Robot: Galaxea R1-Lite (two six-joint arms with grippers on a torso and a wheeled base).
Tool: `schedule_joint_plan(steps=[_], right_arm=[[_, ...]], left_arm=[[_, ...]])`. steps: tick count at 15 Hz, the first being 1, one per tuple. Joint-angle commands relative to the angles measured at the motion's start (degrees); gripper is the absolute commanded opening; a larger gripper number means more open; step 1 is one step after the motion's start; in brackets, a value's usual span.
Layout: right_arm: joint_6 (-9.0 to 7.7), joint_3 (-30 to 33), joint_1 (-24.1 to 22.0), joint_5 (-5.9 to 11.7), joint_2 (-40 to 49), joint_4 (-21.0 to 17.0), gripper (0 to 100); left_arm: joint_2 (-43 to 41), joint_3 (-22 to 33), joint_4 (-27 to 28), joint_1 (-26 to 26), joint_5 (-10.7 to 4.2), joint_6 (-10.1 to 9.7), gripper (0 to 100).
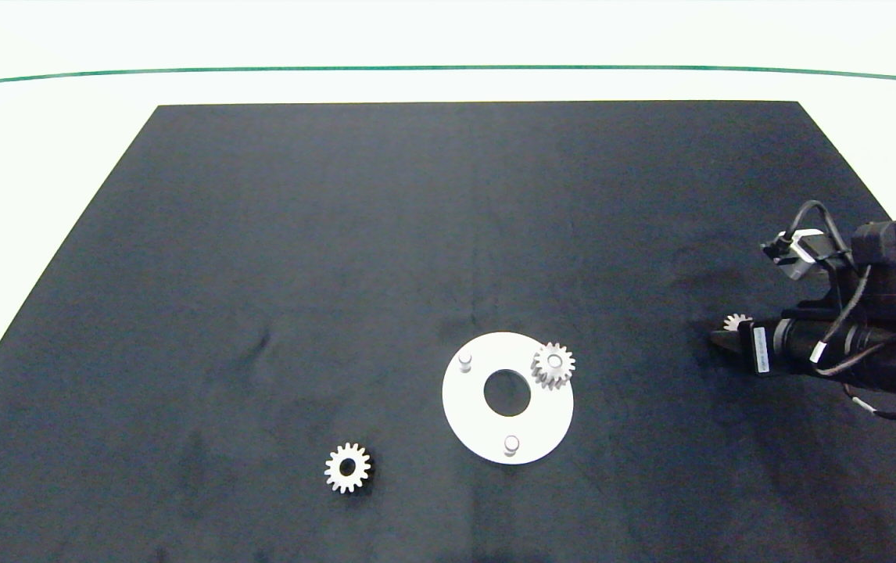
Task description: Install three planetary gears onto the carrier pins
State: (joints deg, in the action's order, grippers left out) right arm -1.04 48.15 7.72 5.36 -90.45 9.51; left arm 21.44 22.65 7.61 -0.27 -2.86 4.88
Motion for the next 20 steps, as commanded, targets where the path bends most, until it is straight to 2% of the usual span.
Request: schedule_joint_plan(steps=[1, 6, 10, 12, 14, 20], right_arm=[[-0.19, -0.3, 0.1, 0.09, 0.2, 0.0, 25], [-0.72, -0.2, 2.6, -0.35, 3.5, -1.1, 25], [-0.99, 1.6, 9.1, -0.18, 8.8, -9.6, 25], [-1.25, 2.7, 12.7, 0.61, 10.2, -11.2, 25], [-1.16, 3.7, 15.8, 1.76, 10.3, -12.3, 25], [-1.42, 4.6, 25.8, 2.37, 9.5, -12.3, 25]], left_arm=[[-0.1, -0.1, 0.0, 0.0, -0.04, 0.05, 100], [-0.3, -0.1, 0.0, 0.0, -0.04, 0.05, 100], [-0.7, 0.0, 0.1, 0.2, -0.04, 0.05, 100], [-1.2, 0.1, 0.1, 0.2, -0.04, 0.05, 100], [-1.4, 0.5, 0.1, 0.2, -0.04, 0.05, 100], [-2.9, 0.4, 1.0, 0.4, -0.12, -0.39, 100]])
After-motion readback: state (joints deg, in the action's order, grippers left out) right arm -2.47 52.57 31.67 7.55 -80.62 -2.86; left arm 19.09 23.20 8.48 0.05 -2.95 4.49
